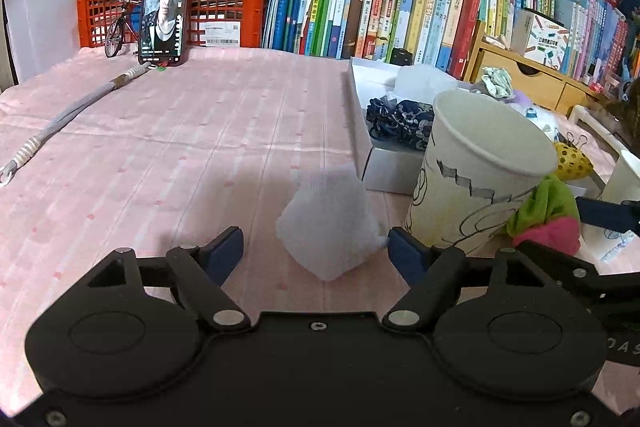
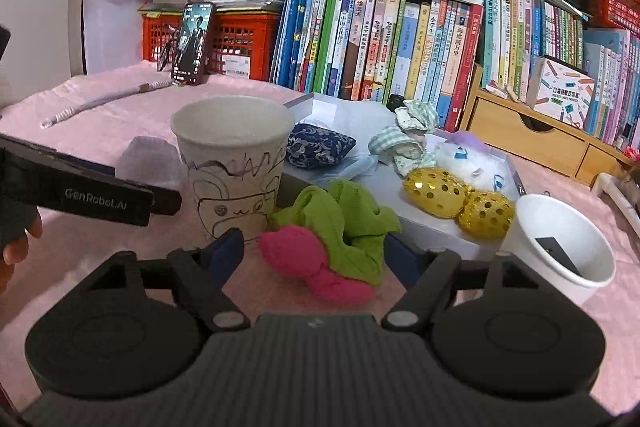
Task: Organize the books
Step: 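Close the left tool on the white foam piece while the right grasps the green-pink cloth, then lift and carry the foam piece and cloth with both tools over the tray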
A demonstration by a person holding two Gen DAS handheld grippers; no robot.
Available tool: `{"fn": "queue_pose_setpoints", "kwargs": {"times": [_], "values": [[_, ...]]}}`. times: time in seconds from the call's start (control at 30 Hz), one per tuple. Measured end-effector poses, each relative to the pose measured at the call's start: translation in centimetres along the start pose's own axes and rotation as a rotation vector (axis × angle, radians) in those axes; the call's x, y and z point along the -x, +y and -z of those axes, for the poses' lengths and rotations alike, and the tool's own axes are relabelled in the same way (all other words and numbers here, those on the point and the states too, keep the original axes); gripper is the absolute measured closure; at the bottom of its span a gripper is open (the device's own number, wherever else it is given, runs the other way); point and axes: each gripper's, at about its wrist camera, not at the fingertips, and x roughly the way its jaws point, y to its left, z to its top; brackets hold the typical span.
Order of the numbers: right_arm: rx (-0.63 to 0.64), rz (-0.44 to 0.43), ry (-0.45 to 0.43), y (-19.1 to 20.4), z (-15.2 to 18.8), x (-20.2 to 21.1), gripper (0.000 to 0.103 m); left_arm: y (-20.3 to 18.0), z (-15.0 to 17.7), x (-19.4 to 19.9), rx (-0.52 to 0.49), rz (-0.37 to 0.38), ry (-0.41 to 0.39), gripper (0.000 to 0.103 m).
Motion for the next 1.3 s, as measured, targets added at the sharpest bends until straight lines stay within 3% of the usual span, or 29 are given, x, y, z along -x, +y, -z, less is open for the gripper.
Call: {"fn": "queue_pose_setpoints", "kwargs": {"times": [0.27,0.4,0.63,1.3], "values": [[0.032,0.013,0.022,0.4,-0.1,-0.9,0.032,-0.1,-0.3,-0.3,0.006,0.014,0.003,0.037],[0.044,0.013,0.020,0.5,-0.1,-0.9,0.041,-0.3,-0.4,-0.2,0.007,0.030,0.009,0.054],[0.033,0.002,0.012,0.4,-0.1,-0.5,0.047,-0.5,-0.6,0.1,0.004,0.022,0.016,0.057],[-0.026,0.012,-0.061,-1.0,-1.6,1.9,0.049,-0.4,-1.5,2.4,0.003,0.017,-0.034,0.058]]}}
